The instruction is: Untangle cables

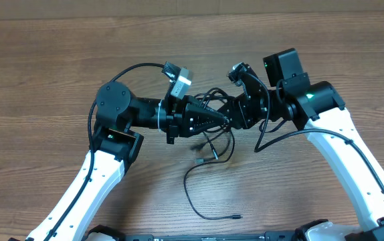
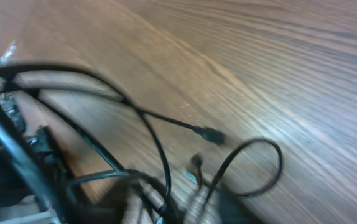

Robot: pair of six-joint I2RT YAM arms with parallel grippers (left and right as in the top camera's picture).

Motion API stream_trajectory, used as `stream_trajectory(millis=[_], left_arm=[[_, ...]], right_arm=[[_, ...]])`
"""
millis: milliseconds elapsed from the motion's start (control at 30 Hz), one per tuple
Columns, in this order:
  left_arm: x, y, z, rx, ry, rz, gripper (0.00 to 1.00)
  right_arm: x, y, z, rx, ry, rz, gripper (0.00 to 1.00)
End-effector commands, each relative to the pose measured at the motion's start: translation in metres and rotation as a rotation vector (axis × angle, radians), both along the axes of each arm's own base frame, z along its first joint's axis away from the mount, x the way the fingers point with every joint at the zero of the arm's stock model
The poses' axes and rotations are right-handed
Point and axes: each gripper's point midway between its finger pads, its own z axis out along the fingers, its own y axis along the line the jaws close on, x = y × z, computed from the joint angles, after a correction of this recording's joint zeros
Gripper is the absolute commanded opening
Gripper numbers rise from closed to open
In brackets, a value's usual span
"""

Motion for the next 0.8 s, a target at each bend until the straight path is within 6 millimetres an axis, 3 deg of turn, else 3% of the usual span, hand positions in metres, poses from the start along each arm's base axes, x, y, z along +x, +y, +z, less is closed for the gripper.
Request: stream_trajectory(millis=[0, 200, 367, 400, 433, 467, 500, 600, 767], left_arm=[[-0.012, 0.007, 0.007, 0.018, 0.034, -0.067, 0.04], [0.014, 0.032, -0.007, 0.040, 0.049, 0.024, 0.04], [0.072, 0.058, -0.071, 0.184, 0.227, 0.381, 0.05], [0.085, 0.066, -0.094, 0.260, 0.289, 0.495, 0.16], [0.097, 0.078, -0.120, 0.360, 0.364, 0.630, 0.35], [0.101, 0.085, -0.134, 0.414, 0.398, 0.694, 0.43], [0.103, 0.095, -0.155, 0.510, 0.439, 0.790, 0.64], [0.102, 0.099, -0.169, 0.582, 0.457, 0.842, 1.00], [0.104, 0.103, -0.162, 0.582, 0.406, 0.870, 1.00]], right_arm=[[-0.001, -0.001, -0.003, -0.003, 0.020, -0.003, 0.04], [-0.008, -0.008, 0.005, 0.011, 0.027, -0.014, 0.04], [-0.025, 0.001, 0.041, 0.141, -0.035, 0.071, 0.04], [-0.029, 0.004, 0.047, 0.170, -0.038, 0.088, 0.04], [-0.033, 0.007, 0.052, 0.200, -0.035, 0.109, 0.04], [-0.035, 0.008, 0.054, 0.211, -0.033, 0.118, 0.04], [-0.037, 0.010, 0.055, 0.223, -0.028, 0.128, 0.04], [-0.037, 0.009, 0.055, 0.220, -0.029, 0.126, 0.04], [-0.034, 0.003, 0.047, 0.170, -0.025, 0.096, 0.04]])
